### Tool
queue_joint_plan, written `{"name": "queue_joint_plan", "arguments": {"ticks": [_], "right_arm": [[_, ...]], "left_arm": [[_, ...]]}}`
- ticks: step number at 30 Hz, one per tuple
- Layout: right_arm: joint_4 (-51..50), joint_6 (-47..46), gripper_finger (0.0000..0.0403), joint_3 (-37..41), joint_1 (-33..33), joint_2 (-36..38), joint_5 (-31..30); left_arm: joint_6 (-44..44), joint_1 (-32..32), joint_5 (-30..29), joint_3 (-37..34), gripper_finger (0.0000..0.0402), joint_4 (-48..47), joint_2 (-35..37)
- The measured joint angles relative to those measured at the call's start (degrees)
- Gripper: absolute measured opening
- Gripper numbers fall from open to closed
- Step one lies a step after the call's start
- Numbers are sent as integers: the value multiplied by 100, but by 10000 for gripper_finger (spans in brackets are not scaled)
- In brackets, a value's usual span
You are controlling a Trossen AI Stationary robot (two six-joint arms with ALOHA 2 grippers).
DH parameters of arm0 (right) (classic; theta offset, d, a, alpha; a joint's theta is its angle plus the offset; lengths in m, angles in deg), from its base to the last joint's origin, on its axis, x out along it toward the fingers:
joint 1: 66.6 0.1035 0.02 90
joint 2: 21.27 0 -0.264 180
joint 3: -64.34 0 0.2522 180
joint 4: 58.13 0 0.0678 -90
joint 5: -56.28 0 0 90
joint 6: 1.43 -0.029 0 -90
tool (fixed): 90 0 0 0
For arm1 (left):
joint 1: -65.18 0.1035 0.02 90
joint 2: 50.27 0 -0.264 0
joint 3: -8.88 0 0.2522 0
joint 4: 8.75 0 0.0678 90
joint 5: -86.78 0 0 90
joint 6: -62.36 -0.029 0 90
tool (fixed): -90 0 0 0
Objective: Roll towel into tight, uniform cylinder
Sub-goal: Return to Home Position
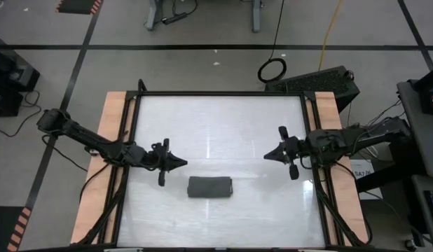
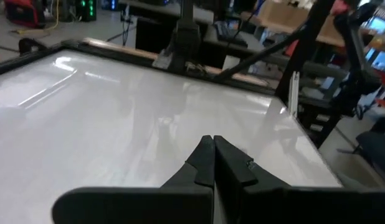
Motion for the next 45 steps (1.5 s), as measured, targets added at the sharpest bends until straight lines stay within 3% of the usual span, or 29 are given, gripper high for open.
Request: {"name": "queue_joint_plan", "arguments": {"ticks": [5, 14, 24, 37, 45], "right_arm": [[1244, 110, 0, 871, -4, 131, -9], [2551, -210, 0, 2186, -4, 242, -37], [3814, -131, 0, 2920, -9, 254, -320], [3790, -78, 0, 2945, -15, 418, -695], [3359, -250, 0, 2945, -70, 1045, -632]], "left_arm": [[122, 0, 4, -266, 0, 4, 193], [159, 0, 188, -717, 0, -8, 650], [262, 6, 304, -1287, 0, 89, 1159], [-42, 65, 109, -1388, 0, -308, 1783], [-6, 319, 188, -1390, 0, -1275, 3025]]}}
